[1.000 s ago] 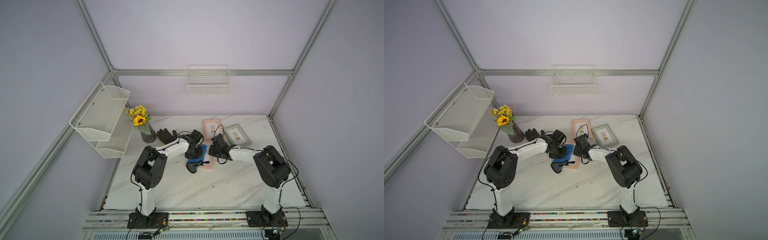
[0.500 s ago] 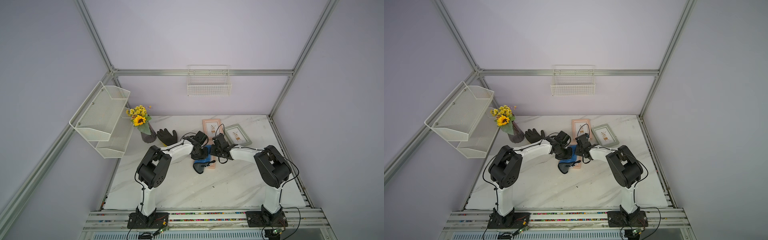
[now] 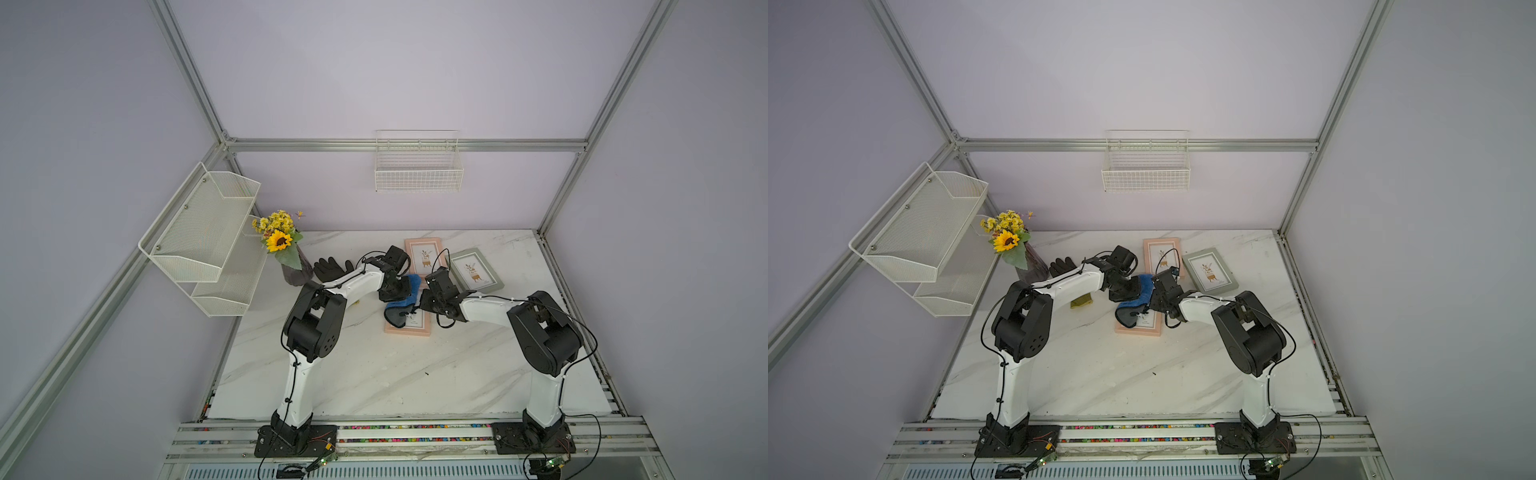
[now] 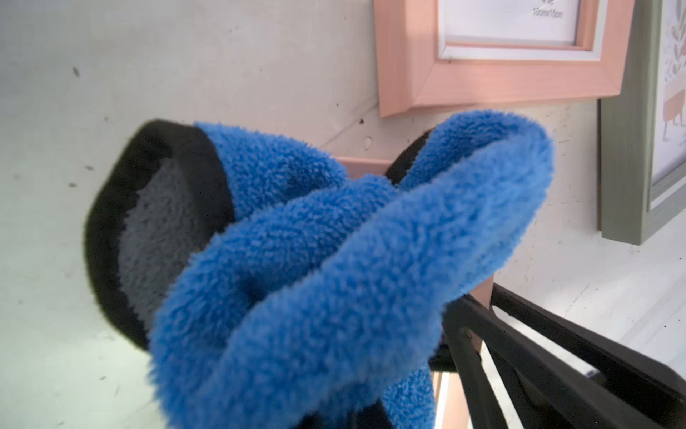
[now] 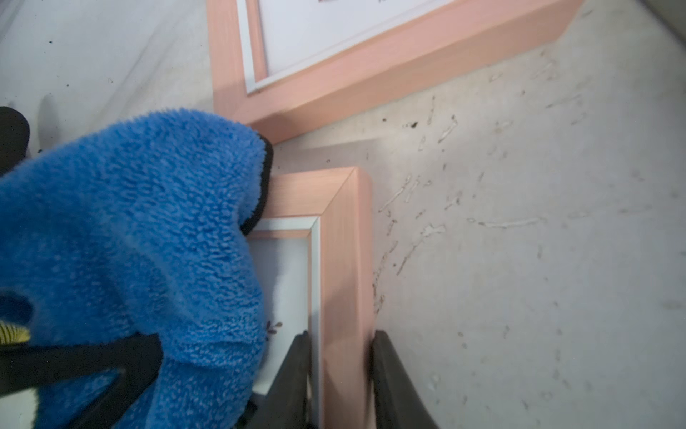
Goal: Wipe the picture frame with a cloth
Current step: Wipe the dirt from the picture frame.
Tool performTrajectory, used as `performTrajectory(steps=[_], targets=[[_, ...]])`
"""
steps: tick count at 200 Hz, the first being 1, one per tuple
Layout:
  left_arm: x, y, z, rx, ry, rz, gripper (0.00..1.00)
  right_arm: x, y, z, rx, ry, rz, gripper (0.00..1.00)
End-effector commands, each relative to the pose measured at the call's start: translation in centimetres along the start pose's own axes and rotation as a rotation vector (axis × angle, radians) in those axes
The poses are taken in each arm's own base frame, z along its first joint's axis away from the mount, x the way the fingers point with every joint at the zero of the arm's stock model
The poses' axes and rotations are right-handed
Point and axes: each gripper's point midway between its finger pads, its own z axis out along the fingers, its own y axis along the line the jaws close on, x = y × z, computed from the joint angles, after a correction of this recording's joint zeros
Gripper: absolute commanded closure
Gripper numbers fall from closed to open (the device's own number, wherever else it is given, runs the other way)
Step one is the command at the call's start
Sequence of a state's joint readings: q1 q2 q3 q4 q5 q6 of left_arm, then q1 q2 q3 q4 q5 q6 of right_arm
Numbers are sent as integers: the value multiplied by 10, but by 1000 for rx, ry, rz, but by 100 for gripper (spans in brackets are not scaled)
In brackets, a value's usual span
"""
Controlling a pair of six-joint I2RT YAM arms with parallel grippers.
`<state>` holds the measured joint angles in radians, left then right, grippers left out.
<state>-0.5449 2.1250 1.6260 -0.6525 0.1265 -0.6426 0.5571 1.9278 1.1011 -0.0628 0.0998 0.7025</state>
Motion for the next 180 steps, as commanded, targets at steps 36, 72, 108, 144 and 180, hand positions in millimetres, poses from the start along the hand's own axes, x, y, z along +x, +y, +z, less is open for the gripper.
performTrajectory(steps=[36,72,108,144,180], targets=[[82,-4,-30,-27,90,62,100,43,-33,15,118,143,-14,72],[83,12,-25,-76,99,40,100,42,-31,14,118,139,-17,72],[30,19,-13,-99,33,24,100,40,-33,7,121,130,-21,73],[-15,7,4,-67,14,25,100,42,-36,4,122,128,-20,73],[-36,1,3,-67,-14,26,100,44,-37,5,121,132,-19,73]])
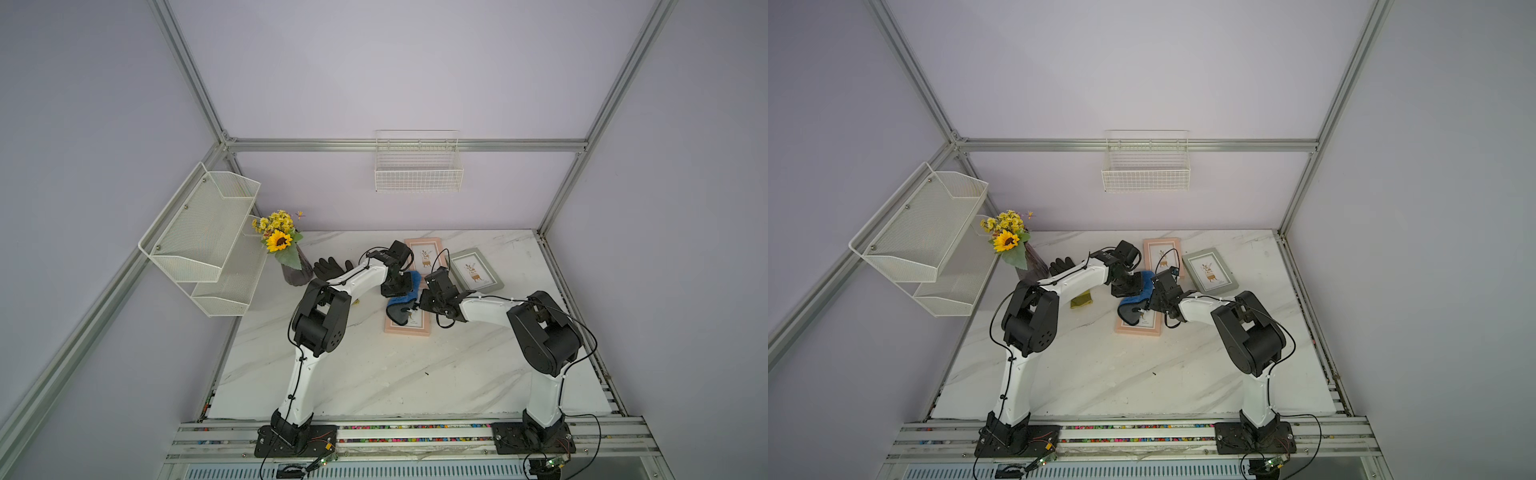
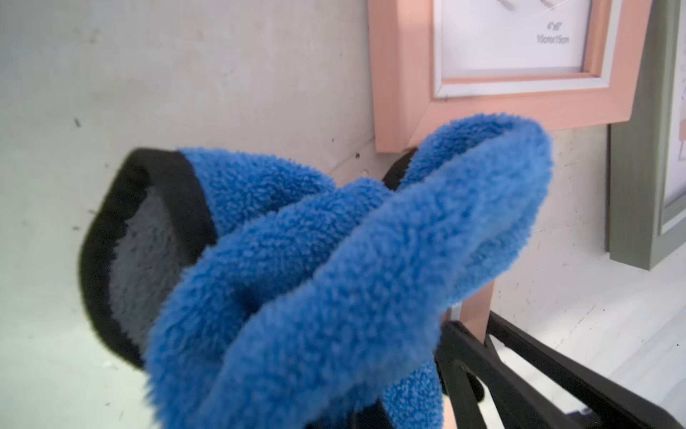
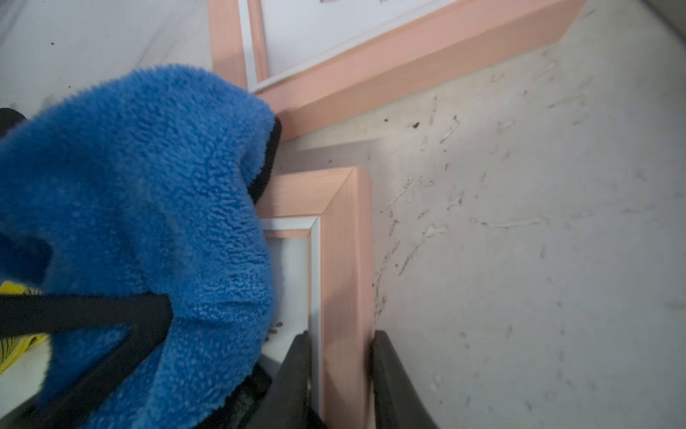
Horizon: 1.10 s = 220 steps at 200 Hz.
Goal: Wipe the picture frame with a cloth
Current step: Wipe the dirt from the picture frame.
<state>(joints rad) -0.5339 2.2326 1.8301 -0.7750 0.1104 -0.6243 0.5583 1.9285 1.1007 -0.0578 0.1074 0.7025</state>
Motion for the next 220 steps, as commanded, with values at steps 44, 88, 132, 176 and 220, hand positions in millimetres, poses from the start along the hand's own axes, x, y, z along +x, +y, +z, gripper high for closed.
performTrajectory(steps=[44,88,132,176,220], targets=[[42,-1,-15,18,39,31,100,42,-35,4,117,134,-22,73],[102,-6,-31,5,79,67,100,43,-34,8,113,143,-24,73],[71,3,-26,-27,37,50,100,44,-34,8,116,145,-24,73],[58,-10,-5,24,71,35,100,38,-31,2,110,130,-19,73],[101,-63,-8,176,134,45,100,36,-28,3,101,127,-14,73]])
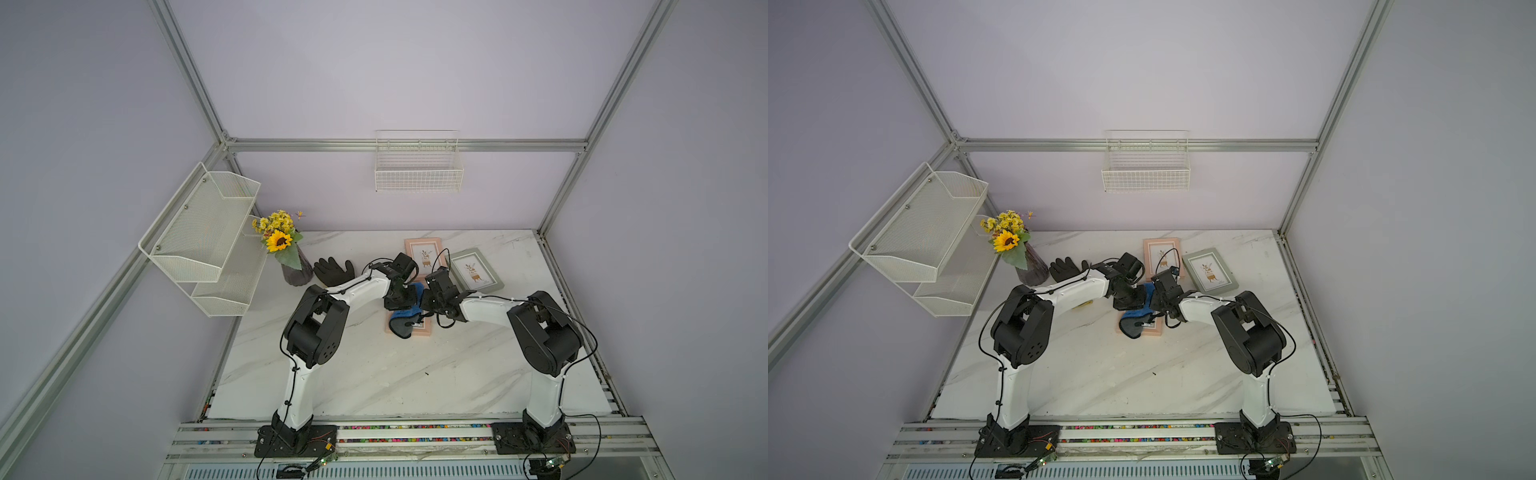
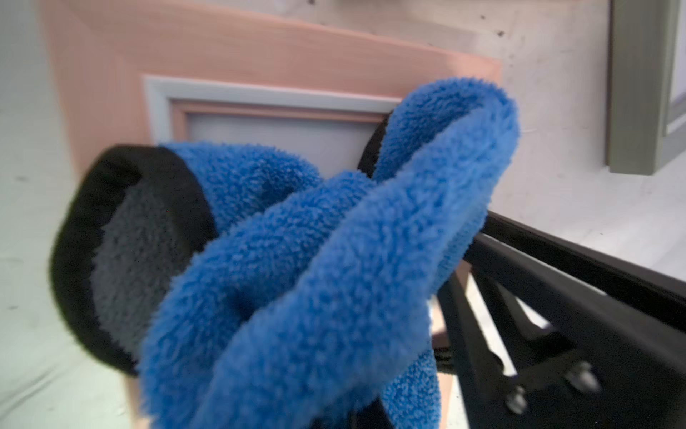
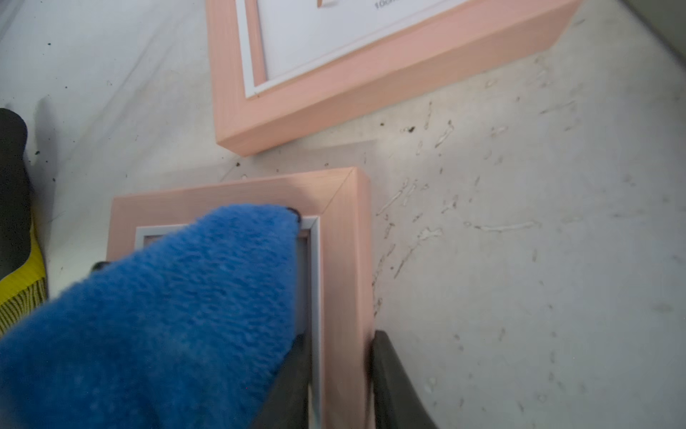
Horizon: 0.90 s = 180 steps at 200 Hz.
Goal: Wipe the picture frame with a cloth
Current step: Wipe the dirt from the picture frame.
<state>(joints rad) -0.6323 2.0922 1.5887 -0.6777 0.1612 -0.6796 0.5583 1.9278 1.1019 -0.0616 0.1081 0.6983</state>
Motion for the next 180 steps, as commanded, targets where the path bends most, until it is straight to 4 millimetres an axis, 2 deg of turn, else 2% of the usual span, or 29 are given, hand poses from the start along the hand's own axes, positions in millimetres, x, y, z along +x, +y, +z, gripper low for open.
performTrajectory(steps=[1,24,43,64,108,124,134,150,180], targets=[[34,-40,2,117,68,12,100,36,-28,4,99,126,-10,73],[44,-54,-5,161,70,13,100,37,-27,5,99,130,-9,73],[43,-42,-11,131,51,8,100,36,-27,5,101,129,-10,73],[37,-10,-19,65,26,-16,100,36,-29,3,106,125,-10,73],[20,82,-50,-129,-56,-97,100,38,-33,2,115,124,-13,73],[17,97,-56,-167,-68,-103,100,38,-32,2,115,123,-12,73],[16,92,-57,-156,-66,-97,100,37,-31,2,114,120,-12,73],[18,72,-52,-113,-57,-71,100,36,-32,1,117,117,-13,73],[27,17,-36,-59,-33,17,100,36,-33,1,121,118,-12,72]])
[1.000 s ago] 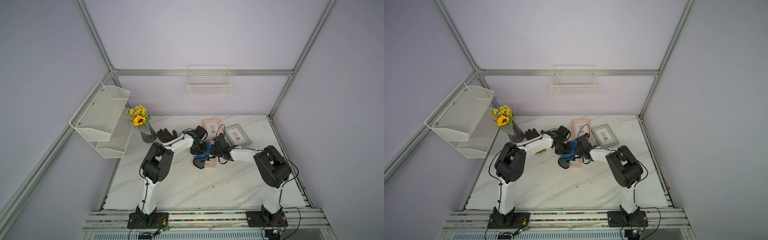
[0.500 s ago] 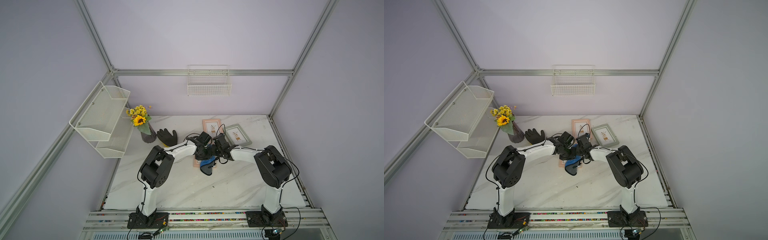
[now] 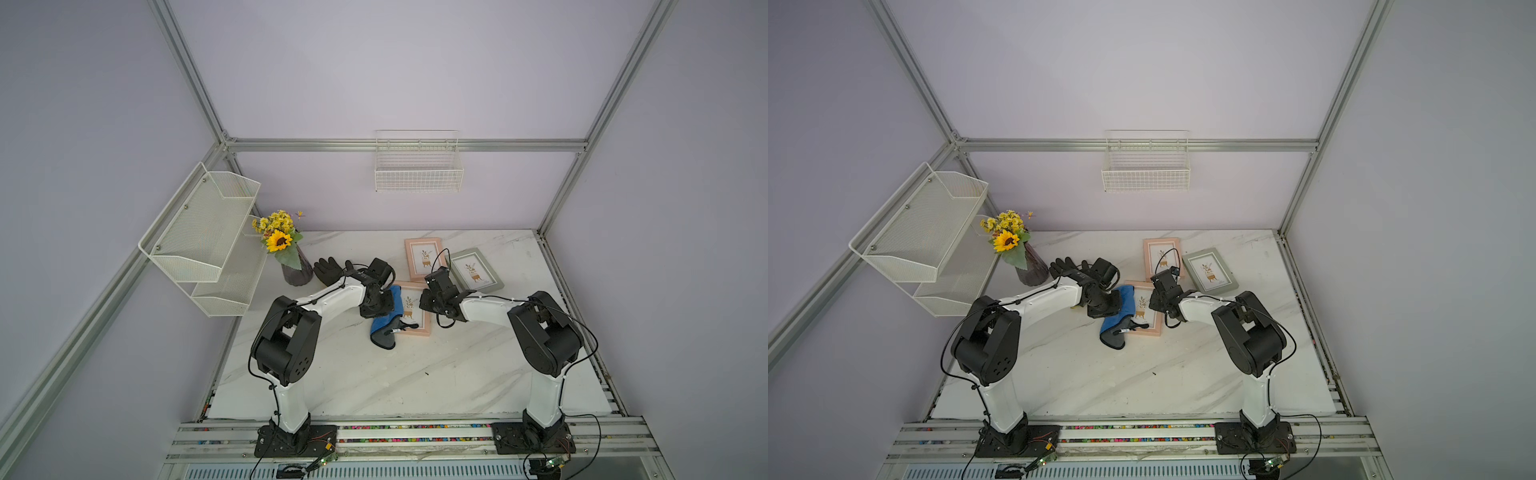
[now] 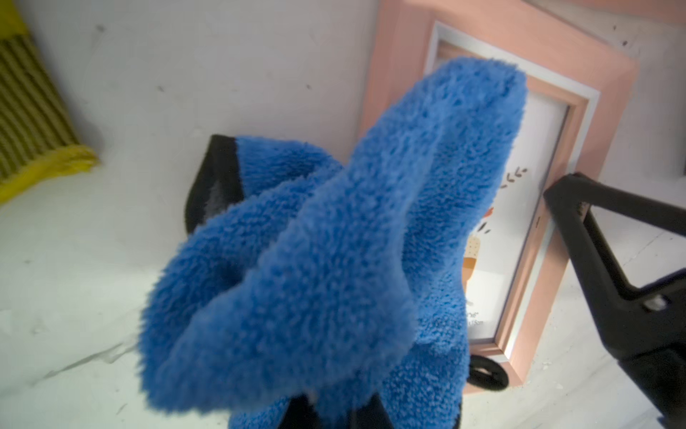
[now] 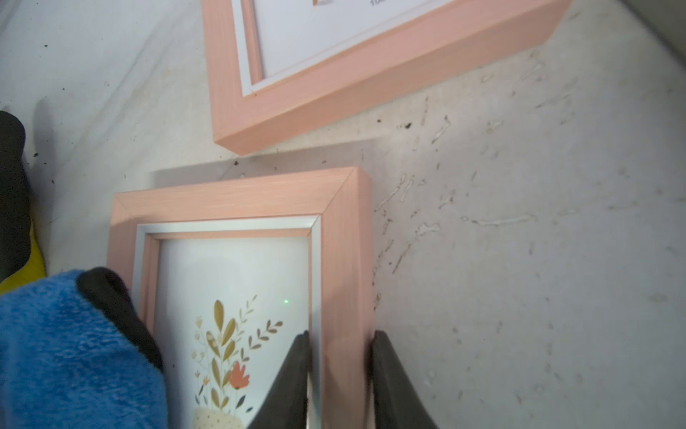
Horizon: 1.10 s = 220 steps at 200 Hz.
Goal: Wipe the picture frame with a cloth
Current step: Wipe the dirt from the picture frame.
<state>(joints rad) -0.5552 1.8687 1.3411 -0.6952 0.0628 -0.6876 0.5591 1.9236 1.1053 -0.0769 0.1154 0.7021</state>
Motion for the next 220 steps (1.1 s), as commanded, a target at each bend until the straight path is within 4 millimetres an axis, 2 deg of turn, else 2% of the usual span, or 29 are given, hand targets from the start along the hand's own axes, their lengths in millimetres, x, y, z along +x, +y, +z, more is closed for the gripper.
performTrajectory(steps=[1,31,44,54,75,115,133,153,202,220], targets=[[14,-52,2,67,17,102,100,36,-32,2,111,117,-15,72],[34,-93,11,164,65,132,100,37,-32,3,110,119,-15,72],[40,-100,15,184,89,133,100,37,-32,4,110,120,-15,72],[43,-97,18,179,97,128,100,38,-31,4,109,122,-16,72],[36,-71,18,118,72,103,100,36,-31,3,108,119,-13,72],[13,8,2,-37,6,33,100,36,-31,3,108,118,-17,73],[7,23,-4,-80,-12,33,100,37,-31,3,108,119,-18,72],[6,7,0,-40,0,47,100,37,-31,3,109,120,-17,72],[12,-66,15,89,31,116,100,36,-32,2,113,117,-16,72],[13,-80,21,119,48,129,100,37,-33,3,116,121,-18,72]])
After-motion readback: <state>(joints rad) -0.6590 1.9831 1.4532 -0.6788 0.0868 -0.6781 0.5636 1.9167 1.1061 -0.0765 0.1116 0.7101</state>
